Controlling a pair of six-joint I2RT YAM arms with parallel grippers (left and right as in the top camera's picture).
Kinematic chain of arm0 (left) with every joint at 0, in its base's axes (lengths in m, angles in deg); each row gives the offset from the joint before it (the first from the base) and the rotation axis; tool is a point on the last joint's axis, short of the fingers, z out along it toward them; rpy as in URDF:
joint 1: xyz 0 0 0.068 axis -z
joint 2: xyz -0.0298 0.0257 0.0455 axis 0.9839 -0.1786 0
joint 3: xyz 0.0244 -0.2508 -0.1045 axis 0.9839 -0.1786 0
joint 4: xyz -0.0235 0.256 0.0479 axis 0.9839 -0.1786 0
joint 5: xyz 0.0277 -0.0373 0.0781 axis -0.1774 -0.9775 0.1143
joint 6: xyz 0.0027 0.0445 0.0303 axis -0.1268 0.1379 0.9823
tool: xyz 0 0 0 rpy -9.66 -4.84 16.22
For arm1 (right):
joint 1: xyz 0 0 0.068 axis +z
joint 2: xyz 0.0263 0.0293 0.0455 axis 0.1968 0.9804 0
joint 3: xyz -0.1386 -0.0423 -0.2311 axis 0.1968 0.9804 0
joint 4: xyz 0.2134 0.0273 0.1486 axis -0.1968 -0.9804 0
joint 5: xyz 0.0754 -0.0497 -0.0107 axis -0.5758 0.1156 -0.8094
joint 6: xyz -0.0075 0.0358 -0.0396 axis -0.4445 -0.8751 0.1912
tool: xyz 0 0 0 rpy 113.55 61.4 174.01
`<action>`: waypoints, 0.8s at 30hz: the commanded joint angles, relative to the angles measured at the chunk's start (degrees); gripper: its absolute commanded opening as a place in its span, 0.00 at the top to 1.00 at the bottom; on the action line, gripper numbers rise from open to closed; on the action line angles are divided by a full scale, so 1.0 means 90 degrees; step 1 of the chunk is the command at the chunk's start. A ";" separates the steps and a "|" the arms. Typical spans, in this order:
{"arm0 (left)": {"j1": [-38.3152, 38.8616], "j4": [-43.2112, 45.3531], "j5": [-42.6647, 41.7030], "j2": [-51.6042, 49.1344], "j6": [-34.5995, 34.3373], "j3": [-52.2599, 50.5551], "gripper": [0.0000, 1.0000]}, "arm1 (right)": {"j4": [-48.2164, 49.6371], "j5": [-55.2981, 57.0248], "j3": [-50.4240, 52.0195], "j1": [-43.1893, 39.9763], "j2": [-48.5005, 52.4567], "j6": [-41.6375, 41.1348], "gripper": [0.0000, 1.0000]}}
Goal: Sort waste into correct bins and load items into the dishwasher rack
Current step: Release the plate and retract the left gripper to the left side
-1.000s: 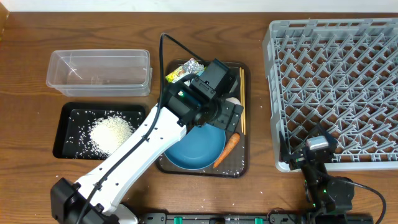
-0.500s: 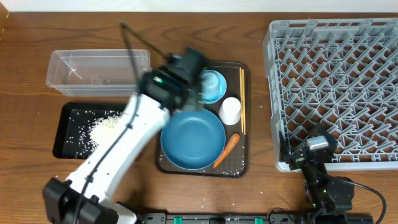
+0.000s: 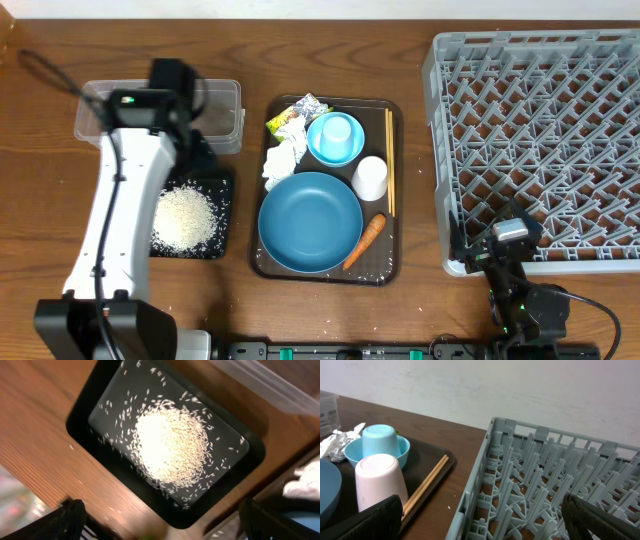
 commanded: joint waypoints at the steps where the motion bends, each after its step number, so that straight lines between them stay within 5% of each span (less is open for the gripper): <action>1: -0.0386 -0.0083 -0.0923 -0.0061 -0.0546 0.0056 0.00 | -0.0017 0.0015 0.0015 -0.0068 -0.0034 0.0049 0.01; 11: -0.0743 -0.0248 -0.1277 -0.0061 -0.0551 0.0056 0.01 | -0.0017 0.0015 0.0015 -0.0068 -0.0034 0.0049 0.01; 17: -0.1734 -0.0211 -0.1387 -0.0061 -0.1435 0.0056 0.00 | -0.0017 0.0015 0.0015 -0.0068 -0.0034 0.0049 0.01; 24: -0.2577 -0.0277 -0.1753 -0.0061 -0.1428 0.0056 0.01 | 0.0175 -0.0255 0.0015 -0.0066 -0.0034 -0.0034 0.01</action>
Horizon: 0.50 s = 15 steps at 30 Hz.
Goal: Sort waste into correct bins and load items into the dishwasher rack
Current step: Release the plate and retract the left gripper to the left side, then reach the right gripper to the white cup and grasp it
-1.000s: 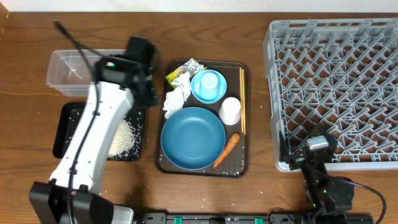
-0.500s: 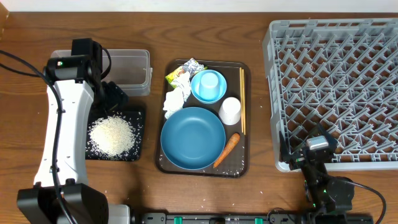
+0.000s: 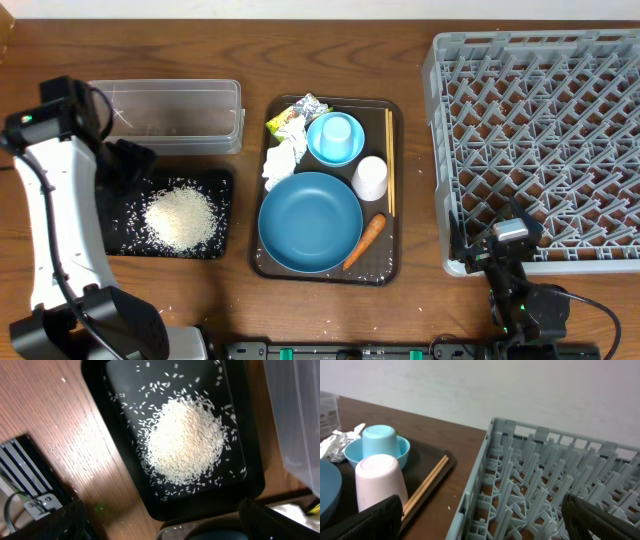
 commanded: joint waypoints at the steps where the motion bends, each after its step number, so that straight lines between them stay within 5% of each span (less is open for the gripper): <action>1: -0.0233 -0.0024 -0.0155 -0.0061 -0.0177 0.0056 0.01 | 0.0233 -0.0539 0.0012 -0.0066 -0.0034 -0.0158 0.01; 8: -0.0321 -0.0024 -0.0155 -0.0061 -0.0177 0.0056 0.01 | 0.0833 -0.4920 0.0012 -0.0066 -0.0034 -0.2550 0.01; 15: -0.0321 -0.0024 -0.0155 -0.0061 -0.0177 0.0056 0.01 | 0.2912 -0.5236 0.0012 -0.0053 -0.0034 -0.5467 0.01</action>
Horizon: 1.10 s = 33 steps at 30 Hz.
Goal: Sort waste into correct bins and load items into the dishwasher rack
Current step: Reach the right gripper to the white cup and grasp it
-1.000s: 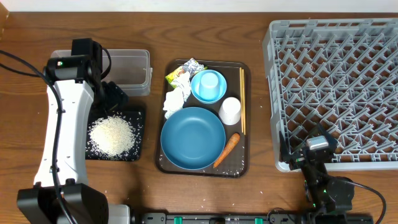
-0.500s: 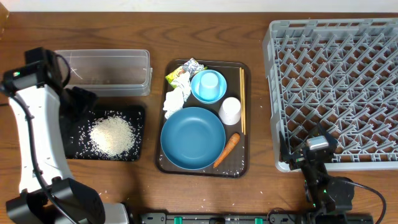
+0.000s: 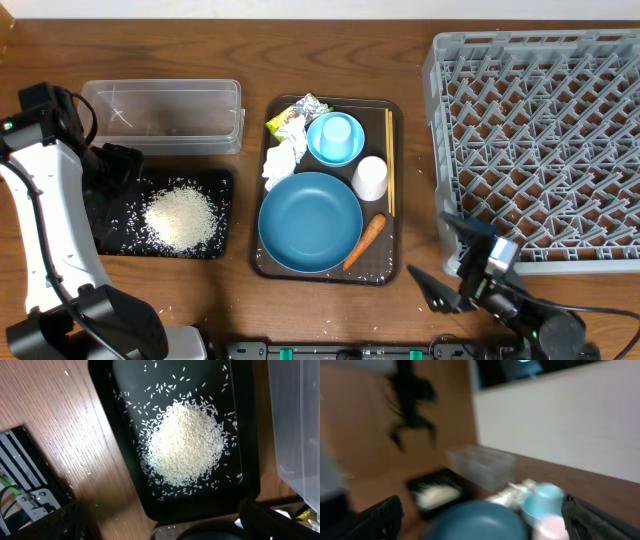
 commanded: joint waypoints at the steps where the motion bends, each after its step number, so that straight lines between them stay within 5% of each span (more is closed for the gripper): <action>1: -0.0024 -0.0019 0.0029 -0.0061 -0.0073 0.0056 0.01 | 0.0709 -0.0576 0.0005 -0.0056 -0.0034 -0.1904 0.01; 4: -0.0024 -0.0019 0.0029 -0.0061 -0.0073 0.0056 0.01 | 0.1511 -0.0423 -0.0041 -0.0056 -0.0034 -0.2404 0.01; 11: -0.0024 -0.0019 0.0029 -0.0061 -0.0070 0.0056 0.01 | 0.1146 -0.0172 -0.0872 -0.0063 0.0372 -0.1887 0.01; 24: -0.0024 -0.0019 0.0029 -0.0061 -0.0073 0.0056 0.01 | -0.4252 0.0675 -0.5489 0.0068 0.4991 0.1792 0.01; 33: -0.0024 -0.0019 0.0029 -0.0061 -0.0073 0.0056 0.01 | -0.7033 0.4031 -0.8031 0.1938 0.8058 0.2463 0.01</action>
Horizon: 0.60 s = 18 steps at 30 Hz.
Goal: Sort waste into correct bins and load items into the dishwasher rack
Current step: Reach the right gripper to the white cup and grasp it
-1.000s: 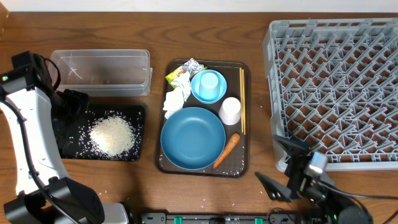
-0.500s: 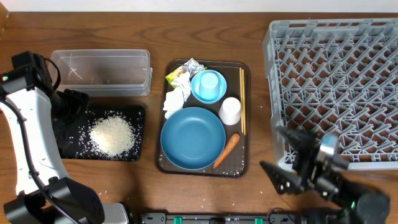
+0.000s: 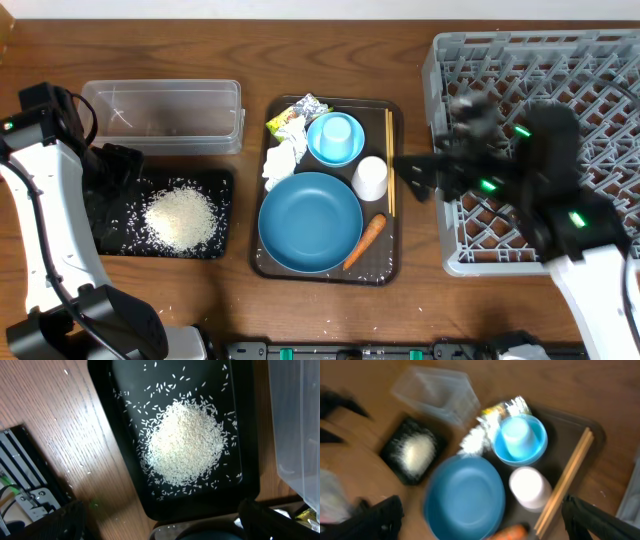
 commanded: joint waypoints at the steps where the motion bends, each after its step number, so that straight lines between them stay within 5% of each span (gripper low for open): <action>1: -0.0024 -0.0019 0.0032 -0.0061 -0.0061 0.0056 0.01 | -0.0403 0.1955 -0.0748 0.0823 0.0925 0.0401 0.01; 18: -0.0024 -0.0019 0.0032 -0.0061 -0.0061 0.0056 0.01 | -0.0083 0.2484 -0.1105 0.1678 0.3441 -0.0046 0.02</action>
